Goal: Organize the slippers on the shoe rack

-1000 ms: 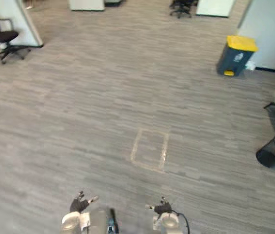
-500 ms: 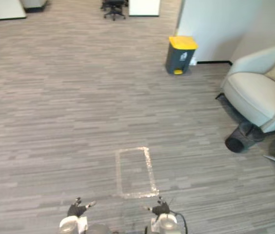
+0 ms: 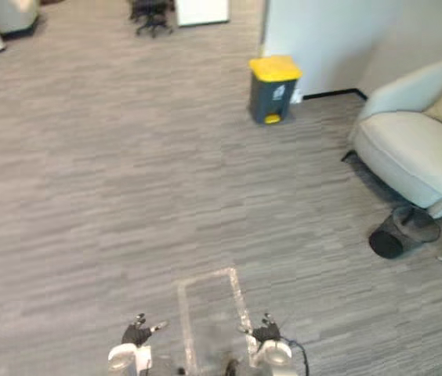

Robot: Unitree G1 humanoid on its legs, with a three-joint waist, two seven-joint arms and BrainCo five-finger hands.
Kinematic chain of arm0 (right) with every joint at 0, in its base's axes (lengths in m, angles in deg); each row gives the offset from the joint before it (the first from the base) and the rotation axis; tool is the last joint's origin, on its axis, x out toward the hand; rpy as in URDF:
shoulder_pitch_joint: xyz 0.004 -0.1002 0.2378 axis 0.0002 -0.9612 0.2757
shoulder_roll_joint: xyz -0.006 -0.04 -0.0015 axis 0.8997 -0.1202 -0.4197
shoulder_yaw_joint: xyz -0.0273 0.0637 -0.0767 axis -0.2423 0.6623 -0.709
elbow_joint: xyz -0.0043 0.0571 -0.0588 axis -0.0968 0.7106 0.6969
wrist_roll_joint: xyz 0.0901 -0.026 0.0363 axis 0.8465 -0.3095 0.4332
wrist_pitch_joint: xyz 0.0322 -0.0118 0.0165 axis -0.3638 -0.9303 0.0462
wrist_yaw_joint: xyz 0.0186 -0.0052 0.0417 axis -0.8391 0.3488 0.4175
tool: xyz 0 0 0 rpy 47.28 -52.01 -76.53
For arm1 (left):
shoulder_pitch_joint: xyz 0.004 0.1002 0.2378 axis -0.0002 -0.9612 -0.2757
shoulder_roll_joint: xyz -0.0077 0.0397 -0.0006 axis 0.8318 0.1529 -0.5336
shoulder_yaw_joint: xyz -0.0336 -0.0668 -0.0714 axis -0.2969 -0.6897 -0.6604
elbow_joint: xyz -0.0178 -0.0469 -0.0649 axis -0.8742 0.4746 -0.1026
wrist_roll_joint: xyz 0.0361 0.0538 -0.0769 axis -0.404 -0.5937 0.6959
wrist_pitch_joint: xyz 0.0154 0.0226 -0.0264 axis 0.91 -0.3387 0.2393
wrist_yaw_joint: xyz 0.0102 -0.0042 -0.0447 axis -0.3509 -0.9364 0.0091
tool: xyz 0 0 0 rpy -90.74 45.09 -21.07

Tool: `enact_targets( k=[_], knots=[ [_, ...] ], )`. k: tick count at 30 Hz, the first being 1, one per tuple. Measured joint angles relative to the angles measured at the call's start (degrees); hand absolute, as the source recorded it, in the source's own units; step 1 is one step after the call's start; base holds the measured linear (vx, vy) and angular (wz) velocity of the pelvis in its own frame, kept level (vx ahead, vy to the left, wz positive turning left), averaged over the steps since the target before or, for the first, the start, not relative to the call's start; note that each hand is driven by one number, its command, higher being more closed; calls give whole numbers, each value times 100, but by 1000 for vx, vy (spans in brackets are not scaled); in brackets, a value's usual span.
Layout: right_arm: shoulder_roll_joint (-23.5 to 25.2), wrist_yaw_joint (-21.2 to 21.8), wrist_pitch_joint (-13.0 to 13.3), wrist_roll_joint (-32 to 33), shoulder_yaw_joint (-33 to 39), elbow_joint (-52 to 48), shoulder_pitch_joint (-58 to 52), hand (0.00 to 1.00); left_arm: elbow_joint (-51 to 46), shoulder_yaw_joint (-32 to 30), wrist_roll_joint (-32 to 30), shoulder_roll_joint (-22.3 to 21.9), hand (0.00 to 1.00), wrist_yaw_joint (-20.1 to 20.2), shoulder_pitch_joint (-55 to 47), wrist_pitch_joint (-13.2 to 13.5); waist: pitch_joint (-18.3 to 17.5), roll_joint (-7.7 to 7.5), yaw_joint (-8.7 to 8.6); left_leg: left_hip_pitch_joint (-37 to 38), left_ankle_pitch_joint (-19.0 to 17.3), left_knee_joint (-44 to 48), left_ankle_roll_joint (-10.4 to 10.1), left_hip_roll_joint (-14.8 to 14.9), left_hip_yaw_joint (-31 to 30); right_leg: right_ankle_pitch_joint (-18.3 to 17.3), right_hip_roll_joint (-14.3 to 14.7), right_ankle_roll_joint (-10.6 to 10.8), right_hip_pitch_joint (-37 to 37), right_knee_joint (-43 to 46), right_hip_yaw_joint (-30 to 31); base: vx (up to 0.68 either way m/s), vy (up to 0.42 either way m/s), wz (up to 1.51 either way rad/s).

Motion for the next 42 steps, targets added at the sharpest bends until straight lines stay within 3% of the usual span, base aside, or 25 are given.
enact_targets(
  k=[2,4,5,6,7,9,12,15,16,18,21,22,23,24,27,29,30,31,33,35,37,38,39,40,42],
  knots=[
    [3,-8,-17,1,-27,-1,-16,0,-63,-60,-1,-13,0,4,-8,35,20,-37,38,-287,-240,-986,-18,-54,-61,-67,-167,121,272,-100,316,456,231,-98],
    [-4,-36,-42,4,-27,0,-18,0,-64,-72,3,-28,0,2,17,92,42,-66,37,-578,-180,-2213,-59,-405,-782,-302,-432,409,475,-101,673,436,306,-81],
    [-4,-43,-40,6,-36,-1,-28,0,-62,-62,9,-43,0,0,16,121,38,-61,46,-624,-65,-2662,-134,-545,-1206,-443,-491,545,494,-72,844,406,376,-94],
    [-10,-41,-39,6,-84,2,-65,0,-41,-65,20,-68,0,-7,-16,129,-5,29,84,-671,230,-3141,-393,-596,-1826,-683,-461,748,503,38,1117,427,441,-110],
    [5,-39,-42,2,-128,55,-78,0,8,-126,19,-1,0,-26,-2,133,-38,14,126,-663,377,-2861,-420,-681,-1749,-823,-523,857,519,181,1441,440,458,-100],
    [0,5,-47,-8,-324,182,-93,0,56,-212,22,96,0,-56,5,136,-126,-206,135,-536,61,-2796,-280,-705,-1352,-613,-606,719,388,359,1941,402,397,-81],
    [-2,8,-47,-21,-327,189,-126,0,78,-322,19,152,0,-58,-77,118,-162,-269,201,-44,-217,-2808,-14,-608,-687,-355,-592,766,264,894,2379,344,290,-98],
    [-2,16,-36,-24,-317,170,-77,0,123,-313,21,190,0,-63,-95,108,-147,-267,216,424,-370,-2950,163,-511,-99,-275,-646,1066,-316,1959,2065,266,191,-119],
    [-2,25,-34,-27,-313,152,-54,0,201,-292,21,190,0,-66,-99,97,-109,-204,234,724,-396,-3193,164,-436,109,-402,-683,1128,-702,2416,1481,215,169,-131],
    [0,24,-20,-28,-308,164,22,0,331,-255,21,190,0,-68,-103,73,-74,-113,220,1223,-394,-3652,161,-331,465,-567,-823,899,-1053,2495,189,172,104,-111],
    [-2,26,10,-32,-165,182,32,0,472,-109,21,274,0,-66,-89,79,-91,-135,179,1681,-373,-4056,125,-286,787,-530,-877,778,-1264,1879,-1090,193,-25,-66],
    [-2,26,31,-32,-80,183,40,0,547,-13,21,325,0,-57,-71,79,-98,-146,154,1743,-348,-4107,80,-302,800,-383,-860,664,-1324,1572,-1296,254,-118,-33],
    [2,24,38,-41,-25,195,22,0,570,13,20,405,0,-41,-76,79,-136,-258,134,1780,-314,-4144,26,-427,762,196,-839,430,-1330,980,-1353,234,-121,-14],
    [-42,29,57,-44,3,196,53,0,641,14,16,391,0,-38,-46,73,-116,-224,97,1840,-314,-4160,-23,-403,654,155,-814,396,-1284,1025,-1341,248,-129,-11],
    [-217,13,91,-32,212,228,67,0,641,-4,-3,173,0,-15,-81,72,-116,87,13,1818,-184,-3762,-236,-178,448,118,-584,338,-929,654,-1376,211,-128,-11],
    [-241,14,92,-29,196,210,53,0,576,-25,-45,200,0,31,-89,69,-114,107,-7,1348,-83,-2540,-333,42,319,62,-486,295,-733,514,-1367,197,-122,-14],
    [-240,12,89,-24,176,210,16,0,454,-73,-51,212,0,58,-121,75,-73,43,8,857,280,-1270,-301,313,154,1,-398,230,-469,383,-1281,196,-74,-40],
    [-245,5,82,-22,174,218,-16,0,344,-77,-49,227,0,61,-158,84,-64,42,42,566,211,-529,-248,476,33,-76,-326,172,-228,320,-1163,193,-52,-49],
    [-243,5,75,-17,163,218,-33,0,191,-81,-50,192,0,63,-221,91,-53,10,55,293,55,-290,-247,488,-48,-226,-301,147,-62,317,-893,154,-15,-71],
    [-245,3,73,-12,172,218,-36,0,108,-85,-47,178,0,61,-248,106,-52,0,61,82,-88,-687,-251,369,-189,-226,-305,214,-19,307,-600,175,55,-93],
    [-237,0,72,-6,175,216,10,0,93,-87,-44,174,0,46,-231,104,-46,-35,85,-22,-197,-1906,-318,-52,-696,-236,-351,341,-36,303,-191,245,185,-103],
    [-252,-4,74,-7,183,218,-46,0,103,-63,-42,153,0,41,-239,106,-72,-3,86,122,103,-2980,-387,-285,-1157,-266,-309,451,-45,330,-14,257,196,-74],
    [-283,-5,74,-7,183,202,-58,0,121,-51,-38,115,0,35,-245,107,-113,65,85,158,416,-3431,-383,-311,-1373,-282,-226,505,-55,331,49,269,203,-59],
    [-253,-12,59,-7,182,251,-18,0,185,-60,-39,230,0,35,-165,108,-95,-58,89,249,400,-3467,-467,-424,-1383,-269,-275,637,-5,314,196,260,157,-24],
    [-124,-32,62,-7,198,249,-115,0,183,-62,-42,315,0,15,-145,126,-159,-285,83,333,351,-3614,-382,-506,-1223,-188,-431,733,60,28,253,246,173,-21]
  ],
)
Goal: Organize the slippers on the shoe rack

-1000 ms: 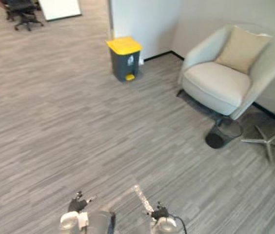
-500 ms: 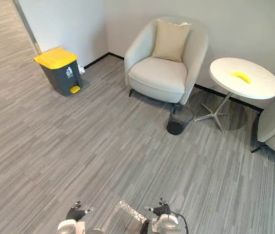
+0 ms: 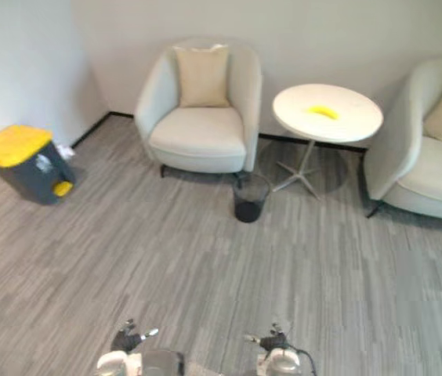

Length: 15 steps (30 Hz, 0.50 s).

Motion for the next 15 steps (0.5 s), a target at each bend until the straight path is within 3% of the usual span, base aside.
enact_targets(
  k=[2,5,9,15],
  knots=[
    [99,0,-5,5,1,35,-24,0,84,1,0,53,0,-52,55,-2,-72,-96,63,112,2,-173,16,-38,197,159,-67,54,41,-214,158,167,149,-40],
    [126,-8,10,43,68,35,-28,0,260,12,0,34,0,-69,53,-5,-122,6,74,534,75,-657,126,-48,528,422,-103,75,210,-520,411,85,112,-53],
    [105,-12,21,124,276,20,-59,0,414,48,1,-29,0,-69,45,-8,-239,151,68,721,176,-957,175,-77,764,506,-143,117,214,-646,547,27,33,-36],
    [115,-9,28,284,448,122,-68,0,455,41,11,-43,0,-70,-3,-8,-255,122,49,1080,577,-1662,74,-88,785,547,-132,108,268,-823,537,-49,-40,-4]
  ],
)
